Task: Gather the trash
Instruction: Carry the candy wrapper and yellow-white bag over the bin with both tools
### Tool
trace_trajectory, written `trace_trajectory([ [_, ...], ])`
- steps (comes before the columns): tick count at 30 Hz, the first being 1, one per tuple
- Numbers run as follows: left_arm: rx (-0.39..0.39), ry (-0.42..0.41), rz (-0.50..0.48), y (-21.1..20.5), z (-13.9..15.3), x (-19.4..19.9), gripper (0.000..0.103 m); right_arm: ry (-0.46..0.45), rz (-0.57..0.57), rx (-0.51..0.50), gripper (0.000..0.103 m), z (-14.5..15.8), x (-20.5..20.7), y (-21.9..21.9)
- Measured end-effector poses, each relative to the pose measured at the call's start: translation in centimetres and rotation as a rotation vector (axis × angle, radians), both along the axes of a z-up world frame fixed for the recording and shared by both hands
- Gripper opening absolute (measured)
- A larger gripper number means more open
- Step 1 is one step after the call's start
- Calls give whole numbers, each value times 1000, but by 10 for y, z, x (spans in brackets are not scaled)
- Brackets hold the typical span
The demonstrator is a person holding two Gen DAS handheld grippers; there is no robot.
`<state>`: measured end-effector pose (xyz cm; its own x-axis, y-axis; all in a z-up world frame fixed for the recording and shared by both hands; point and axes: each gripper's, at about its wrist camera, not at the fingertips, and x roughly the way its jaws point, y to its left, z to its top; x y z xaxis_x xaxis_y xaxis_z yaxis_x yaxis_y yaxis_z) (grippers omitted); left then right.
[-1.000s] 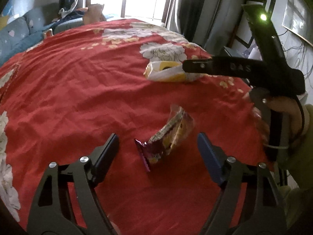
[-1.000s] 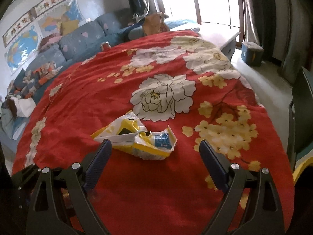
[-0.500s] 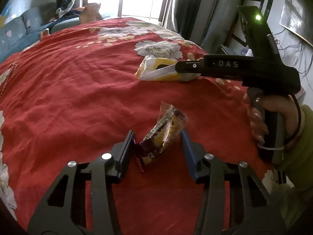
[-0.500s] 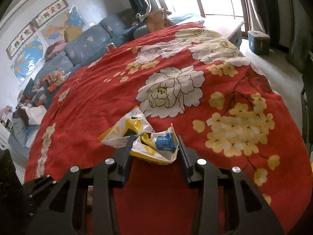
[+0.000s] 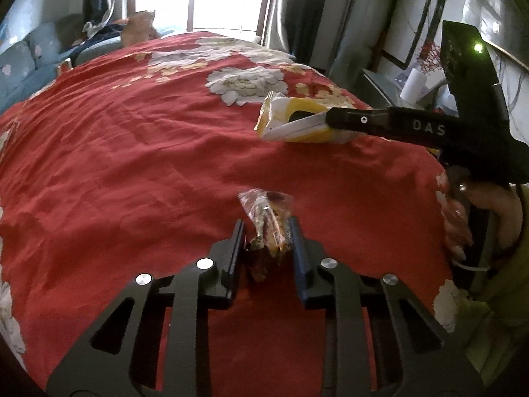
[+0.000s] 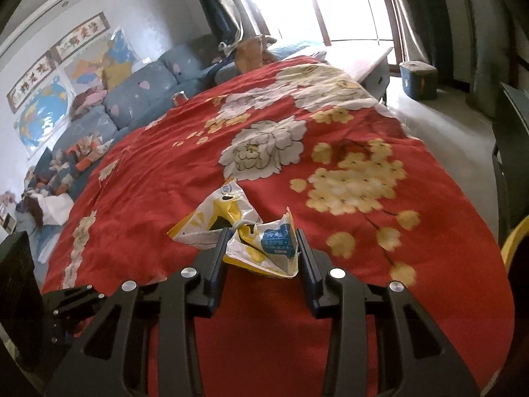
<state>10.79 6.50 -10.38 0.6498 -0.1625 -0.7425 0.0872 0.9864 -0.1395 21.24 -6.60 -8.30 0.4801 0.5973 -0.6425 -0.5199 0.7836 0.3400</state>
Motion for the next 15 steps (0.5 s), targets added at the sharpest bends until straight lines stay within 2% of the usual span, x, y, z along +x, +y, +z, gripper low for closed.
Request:
trace_trajectory([
  [15,-16,-81,-59,-43,32,6,15,-49,-94,71,35,28,-12,-58],
])
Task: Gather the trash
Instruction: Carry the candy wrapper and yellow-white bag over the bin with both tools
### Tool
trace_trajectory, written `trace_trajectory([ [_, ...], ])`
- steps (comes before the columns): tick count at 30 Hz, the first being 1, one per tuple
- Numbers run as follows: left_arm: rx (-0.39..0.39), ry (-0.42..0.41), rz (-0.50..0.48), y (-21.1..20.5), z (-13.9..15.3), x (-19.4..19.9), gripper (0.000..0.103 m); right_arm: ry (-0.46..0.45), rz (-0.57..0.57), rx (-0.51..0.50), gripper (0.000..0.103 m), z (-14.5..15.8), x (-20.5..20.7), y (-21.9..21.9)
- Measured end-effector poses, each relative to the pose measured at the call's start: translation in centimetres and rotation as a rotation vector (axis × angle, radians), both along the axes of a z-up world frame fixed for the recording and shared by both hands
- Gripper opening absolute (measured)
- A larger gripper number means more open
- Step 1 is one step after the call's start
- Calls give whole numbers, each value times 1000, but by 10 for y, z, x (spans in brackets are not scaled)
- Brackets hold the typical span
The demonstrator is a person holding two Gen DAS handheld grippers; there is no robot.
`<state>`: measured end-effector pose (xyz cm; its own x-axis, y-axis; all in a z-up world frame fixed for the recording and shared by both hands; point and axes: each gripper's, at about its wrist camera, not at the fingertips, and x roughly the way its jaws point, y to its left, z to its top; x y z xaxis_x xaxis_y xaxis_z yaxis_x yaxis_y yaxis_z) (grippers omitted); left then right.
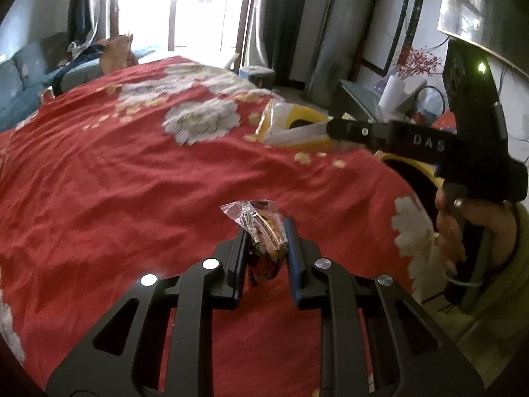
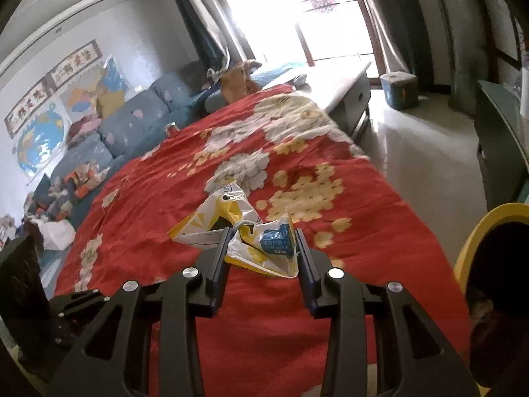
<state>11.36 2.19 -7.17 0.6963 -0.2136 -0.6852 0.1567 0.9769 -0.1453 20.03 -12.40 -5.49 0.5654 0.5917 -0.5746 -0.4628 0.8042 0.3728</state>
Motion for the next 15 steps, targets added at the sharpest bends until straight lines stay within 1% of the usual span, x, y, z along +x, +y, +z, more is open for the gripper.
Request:
trace_trajectory([
  [6,-6,-26,-19,-15,10,6,15,-3,-52,16,35,4,-1,-25],
  [15,-6,-41,-66,-42,17,17,15,-16,-140,31,35,12,-6,-66],
])
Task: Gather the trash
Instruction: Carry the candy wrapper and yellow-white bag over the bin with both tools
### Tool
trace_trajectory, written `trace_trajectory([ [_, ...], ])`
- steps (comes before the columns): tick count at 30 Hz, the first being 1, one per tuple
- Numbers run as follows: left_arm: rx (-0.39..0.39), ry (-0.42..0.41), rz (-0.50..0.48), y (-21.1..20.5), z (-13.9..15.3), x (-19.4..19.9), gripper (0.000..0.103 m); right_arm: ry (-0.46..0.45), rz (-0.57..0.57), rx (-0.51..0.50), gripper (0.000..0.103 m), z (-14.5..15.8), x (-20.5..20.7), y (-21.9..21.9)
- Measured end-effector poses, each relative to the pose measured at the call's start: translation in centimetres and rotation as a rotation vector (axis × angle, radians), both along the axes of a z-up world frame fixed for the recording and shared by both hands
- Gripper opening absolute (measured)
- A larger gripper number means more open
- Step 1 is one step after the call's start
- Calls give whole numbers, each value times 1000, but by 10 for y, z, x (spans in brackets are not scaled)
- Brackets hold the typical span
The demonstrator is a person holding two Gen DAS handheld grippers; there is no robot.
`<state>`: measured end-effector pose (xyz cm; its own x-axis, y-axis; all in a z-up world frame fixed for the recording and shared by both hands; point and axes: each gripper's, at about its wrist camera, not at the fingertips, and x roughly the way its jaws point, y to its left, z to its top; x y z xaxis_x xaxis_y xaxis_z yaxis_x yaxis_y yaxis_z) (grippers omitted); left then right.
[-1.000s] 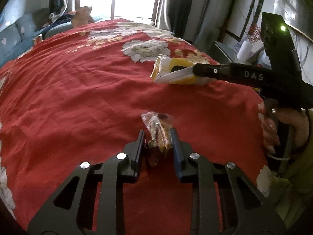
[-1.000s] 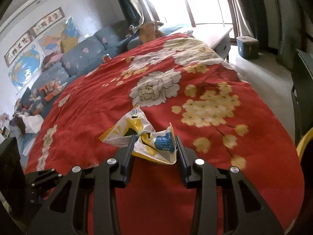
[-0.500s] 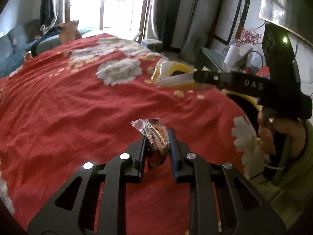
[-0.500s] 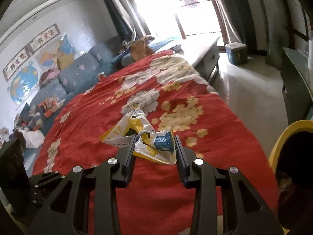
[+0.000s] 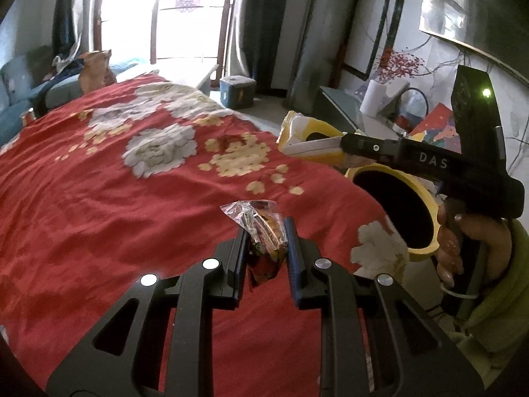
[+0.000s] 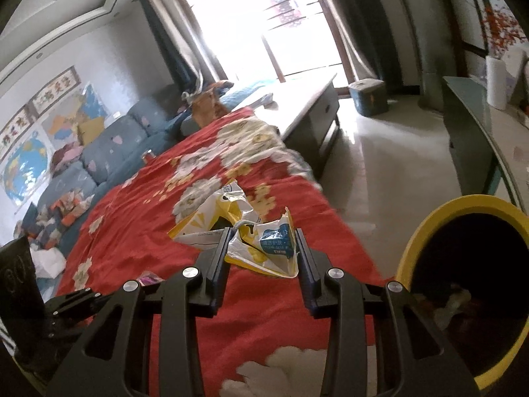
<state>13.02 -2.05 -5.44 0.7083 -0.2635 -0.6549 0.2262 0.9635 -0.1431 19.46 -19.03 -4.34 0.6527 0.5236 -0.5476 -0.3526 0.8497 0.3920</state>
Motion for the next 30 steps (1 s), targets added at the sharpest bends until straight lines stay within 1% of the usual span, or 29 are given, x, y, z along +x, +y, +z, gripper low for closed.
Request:
trace_trajectory([
  [3,10,-16,-15,-10,5,3,15,-3,-25,3,35,2,-1,-12],
  [18,5,-69,-100,-63,28,18,15,-40,-146,-15,35,11,-11,-71],
  [30,7,-90,-178,-109,32,26,15,-32,-275,-30,35,1,-15,-133],
])
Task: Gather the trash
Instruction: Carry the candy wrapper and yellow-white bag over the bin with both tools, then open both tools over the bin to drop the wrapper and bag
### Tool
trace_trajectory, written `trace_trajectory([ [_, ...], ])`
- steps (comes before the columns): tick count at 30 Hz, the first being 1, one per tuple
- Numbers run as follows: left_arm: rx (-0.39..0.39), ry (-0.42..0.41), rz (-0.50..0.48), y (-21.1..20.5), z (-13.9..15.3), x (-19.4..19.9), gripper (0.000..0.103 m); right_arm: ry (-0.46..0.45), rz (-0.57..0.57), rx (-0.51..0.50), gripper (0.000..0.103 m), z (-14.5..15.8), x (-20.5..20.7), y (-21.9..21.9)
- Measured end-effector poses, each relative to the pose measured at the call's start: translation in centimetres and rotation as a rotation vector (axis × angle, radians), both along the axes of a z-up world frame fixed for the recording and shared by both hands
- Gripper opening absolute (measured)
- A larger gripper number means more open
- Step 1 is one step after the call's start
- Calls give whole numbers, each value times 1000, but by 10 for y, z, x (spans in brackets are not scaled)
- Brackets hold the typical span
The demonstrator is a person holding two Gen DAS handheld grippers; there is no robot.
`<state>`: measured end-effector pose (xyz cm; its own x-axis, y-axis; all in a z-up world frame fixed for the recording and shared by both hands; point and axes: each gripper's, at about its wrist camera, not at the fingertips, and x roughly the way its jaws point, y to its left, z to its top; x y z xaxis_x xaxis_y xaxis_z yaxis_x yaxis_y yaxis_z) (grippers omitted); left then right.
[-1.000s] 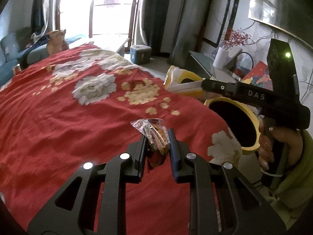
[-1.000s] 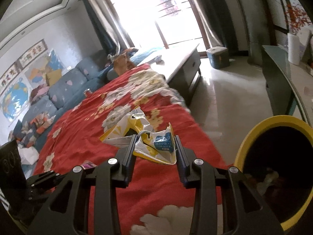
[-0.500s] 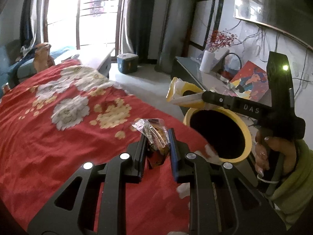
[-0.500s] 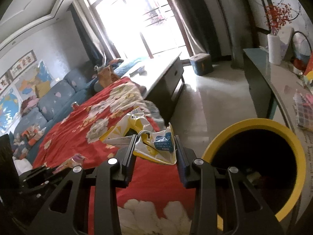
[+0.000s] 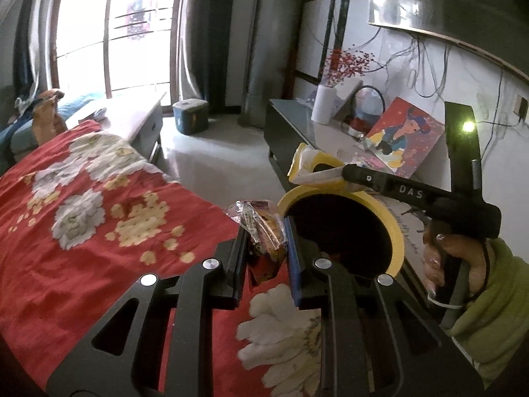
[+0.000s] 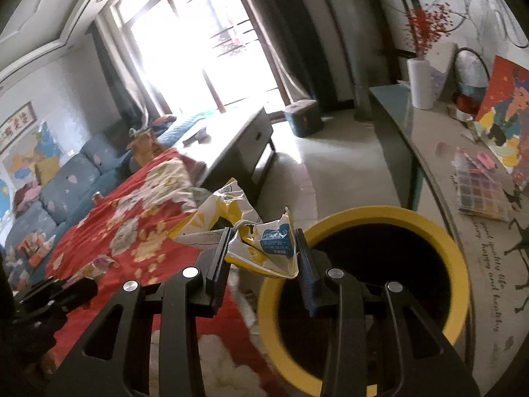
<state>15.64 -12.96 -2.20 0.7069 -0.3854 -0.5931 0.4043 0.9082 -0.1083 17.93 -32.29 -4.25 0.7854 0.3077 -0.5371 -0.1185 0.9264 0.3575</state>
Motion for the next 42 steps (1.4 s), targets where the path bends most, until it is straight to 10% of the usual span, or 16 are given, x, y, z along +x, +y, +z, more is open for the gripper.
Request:
trace_trajectory([
  [37,18,144,-158,-116,-64,50,17,133,-207,24,40,-58,1,-102],
  [42,19,160,-154,-120,-68,58,38,126,-224,40,54,-56,-3,-109],
])
